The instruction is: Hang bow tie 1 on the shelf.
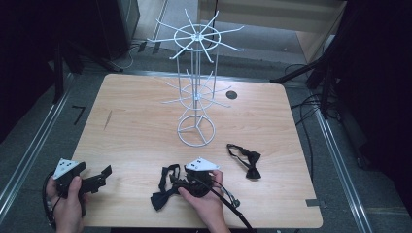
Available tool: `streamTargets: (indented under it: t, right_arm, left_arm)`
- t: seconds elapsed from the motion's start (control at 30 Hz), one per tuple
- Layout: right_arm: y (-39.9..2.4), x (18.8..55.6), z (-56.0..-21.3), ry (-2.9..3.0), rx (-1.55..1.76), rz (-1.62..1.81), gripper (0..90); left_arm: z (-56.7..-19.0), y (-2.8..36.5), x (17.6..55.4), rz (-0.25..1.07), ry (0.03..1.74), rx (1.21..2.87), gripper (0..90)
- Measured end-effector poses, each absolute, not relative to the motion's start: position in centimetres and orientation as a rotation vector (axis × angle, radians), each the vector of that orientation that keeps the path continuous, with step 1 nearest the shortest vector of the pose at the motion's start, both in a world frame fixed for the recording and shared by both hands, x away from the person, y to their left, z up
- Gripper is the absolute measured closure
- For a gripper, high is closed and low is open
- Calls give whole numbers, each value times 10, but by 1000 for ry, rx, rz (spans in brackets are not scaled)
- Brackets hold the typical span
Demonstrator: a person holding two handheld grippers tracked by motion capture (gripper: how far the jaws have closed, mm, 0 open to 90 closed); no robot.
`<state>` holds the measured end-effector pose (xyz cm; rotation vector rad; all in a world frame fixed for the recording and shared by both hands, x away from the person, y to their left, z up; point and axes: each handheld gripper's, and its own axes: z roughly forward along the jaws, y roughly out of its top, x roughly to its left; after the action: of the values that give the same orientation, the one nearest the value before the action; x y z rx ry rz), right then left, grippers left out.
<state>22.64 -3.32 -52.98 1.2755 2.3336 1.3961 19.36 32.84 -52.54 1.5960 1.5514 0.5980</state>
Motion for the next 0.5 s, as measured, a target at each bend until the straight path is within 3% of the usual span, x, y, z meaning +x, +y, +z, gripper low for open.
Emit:
streamTargets:
  t: [0.27, 0.5]
  right_arm:
    - [-25, 227, -538, 2369, 1288, 1347, 445]
    - [-22, 226, -540, 2408, 1237, 1335, 611]
  left_arm:
    - [-525, 328, 194, 597, 1551, 1598, 10]
    - [-525, 328, 194, 597, 1551, 1596, 10]
